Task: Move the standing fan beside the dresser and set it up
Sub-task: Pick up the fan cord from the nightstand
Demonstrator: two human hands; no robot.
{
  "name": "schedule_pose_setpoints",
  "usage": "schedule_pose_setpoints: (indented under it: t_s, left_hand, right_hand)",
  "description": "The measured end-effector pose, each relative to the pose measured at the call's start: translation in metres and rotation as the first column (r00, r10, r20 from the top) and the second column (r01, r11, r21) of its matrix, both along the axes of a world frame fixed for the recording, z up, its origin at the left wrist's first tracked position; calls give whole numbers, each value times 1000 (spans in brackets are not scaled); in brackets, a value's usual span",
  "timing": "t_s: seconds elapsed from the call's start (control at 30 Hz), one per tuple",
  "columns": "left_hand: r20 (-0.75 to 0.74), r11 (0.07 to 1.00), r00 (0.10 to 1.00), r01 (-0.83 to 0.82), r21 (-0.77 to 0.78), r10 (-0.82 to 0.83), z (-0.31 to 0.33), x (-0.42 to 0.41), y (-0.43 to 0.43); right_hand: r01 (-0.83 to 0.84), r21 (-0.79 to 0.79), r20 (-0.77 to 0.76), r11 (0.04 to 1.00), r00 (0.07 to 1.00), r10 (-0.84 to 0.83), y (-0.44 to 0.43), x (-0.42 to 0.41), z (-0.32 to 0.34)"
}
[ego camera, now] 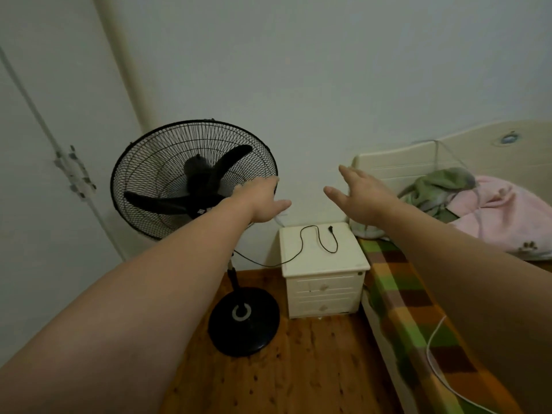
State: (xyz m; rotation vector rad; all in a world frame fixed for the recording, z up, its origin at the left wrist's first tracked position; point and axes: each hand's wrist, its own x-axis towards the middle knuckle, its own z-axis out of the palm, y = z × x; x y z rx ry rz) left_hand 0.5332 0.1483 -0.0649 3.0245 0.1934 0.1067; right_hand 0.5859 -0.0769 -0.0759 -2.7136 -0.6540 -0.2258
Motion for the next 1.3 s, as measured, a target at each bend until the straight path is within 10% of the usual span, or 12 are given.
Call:
schedule_pose_setpoints:
  t_s: [1.3]
  left_hand:
    - [-314,979,947,5,-206,-71,-196,447,37]
  right_hand:
    - [113,-131,-399,985,903,-156,58,425,-168]
